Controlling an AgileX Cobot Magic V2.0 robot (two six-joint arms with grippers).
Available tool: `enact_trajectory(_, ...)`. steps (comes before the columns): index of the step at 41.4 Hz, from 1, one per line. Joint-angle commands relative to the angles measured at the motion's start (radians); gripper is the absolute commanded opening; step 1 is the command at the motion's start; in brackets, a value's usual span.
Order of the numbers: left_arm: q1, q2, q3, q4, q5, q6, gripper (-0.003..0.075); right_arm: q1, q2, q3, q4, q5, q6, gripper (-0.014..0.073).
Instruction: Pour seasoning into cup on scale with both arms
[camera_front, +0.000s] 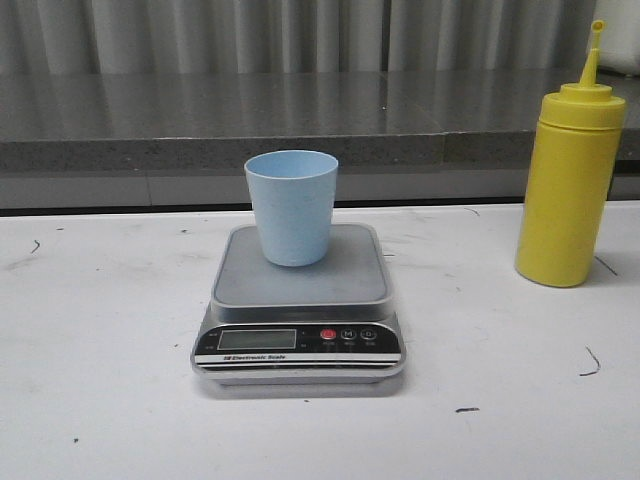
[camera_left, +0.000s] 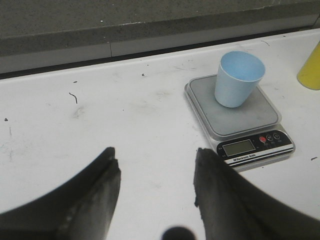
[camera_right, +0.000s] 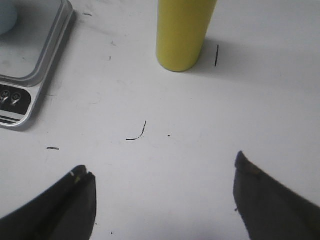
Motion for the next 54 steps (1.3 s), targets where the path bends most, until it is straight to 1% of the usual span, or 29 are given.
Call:
enact_trajectory(1, 0.0, 0.004, -0.025, -0.004, -0.072, -0.006, 0.0346, -0.002, -0.07, -0.034, 0.004, -0.008, -0.013, 0.0582)
enact_trajectory(7, 0.0, 0.004, -0.025, -0.004, -0.072, -0.006, 0.0346, -0.002, -0.161, -0.034, 0.02, 0.028, -0.013, 0.0582)
enact_trajectory(14, 0.0, 0.004, -0.025, -0.004, -0.072, -0.006, 0.0346, -0.002, -0.212, -0.034, 0.012, 0.058, -0.037, 0.0582)
enact_trajectory(54, 0.0, 0.004, -0.025, -0.004, -0.072, -0.006, 0.0346, -0.002, -0.217, -0.034, 0.012, 0.059, -0.048, 0.0582)
